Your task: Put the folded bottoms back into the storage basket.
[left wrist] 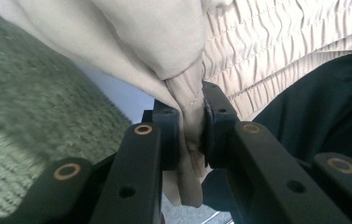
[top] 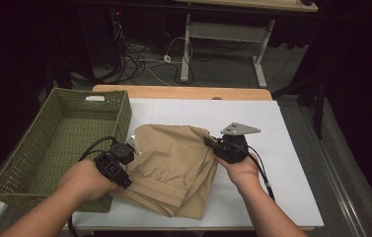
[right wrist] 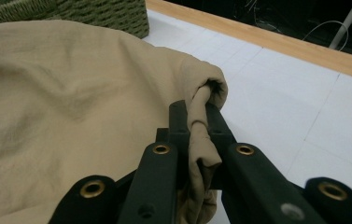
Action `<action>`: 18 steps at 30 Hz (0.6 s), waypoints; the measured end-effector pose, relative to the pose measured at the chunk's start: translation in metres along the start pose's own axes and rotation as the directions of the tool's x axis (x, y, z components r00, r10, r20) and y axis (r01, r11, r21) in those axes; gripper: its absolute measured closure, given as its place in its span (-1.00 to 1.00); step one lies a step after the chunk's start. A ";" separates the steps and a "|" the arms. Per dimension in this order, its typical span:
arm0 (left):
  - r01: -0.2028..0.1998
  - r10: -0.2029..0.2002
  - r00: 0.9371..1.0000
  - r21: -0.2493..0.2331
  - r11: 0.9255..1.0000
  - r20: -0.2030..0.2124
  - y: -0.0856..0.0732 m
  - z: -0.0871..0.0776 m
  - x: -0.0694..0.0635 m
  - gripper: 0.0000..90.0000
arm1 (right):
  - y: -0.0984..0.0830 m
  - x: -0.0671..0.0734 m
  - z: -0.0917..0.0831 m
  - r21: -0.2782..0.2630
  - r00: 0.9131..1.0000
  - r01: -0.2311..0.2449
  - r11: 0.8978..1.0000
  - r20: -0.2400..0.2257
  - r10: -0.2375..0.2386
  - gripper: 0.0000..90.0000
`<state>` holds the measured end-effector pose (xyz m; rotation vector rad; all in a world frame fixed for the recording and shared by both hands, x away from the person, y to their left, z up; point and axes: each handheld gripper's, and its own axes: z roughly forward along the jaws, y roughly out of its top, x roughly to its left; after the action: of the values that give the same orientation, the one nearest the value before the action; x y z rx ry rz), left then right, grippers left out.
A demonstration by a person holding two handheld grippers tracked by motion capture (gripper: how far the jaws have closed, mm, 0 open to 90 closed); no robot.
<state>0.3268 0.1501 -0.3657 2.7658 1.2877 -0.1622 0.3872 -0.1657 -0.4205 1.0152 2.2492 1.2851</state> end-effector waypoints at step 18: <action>-0.028 0.028 0.999 0.017 0.999 -0.036 0.010 -0.048 0.007 0.71 | 0.035 0.004 -0.016 -0.048 1.000 0.026 0.999 0.014 -0.025 0.93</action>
<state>0.3417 0.1545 -0.3189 2.8121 1.2608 -0.1218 0.3887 -0.1606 -0.3817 0.9723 2.2029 1.3111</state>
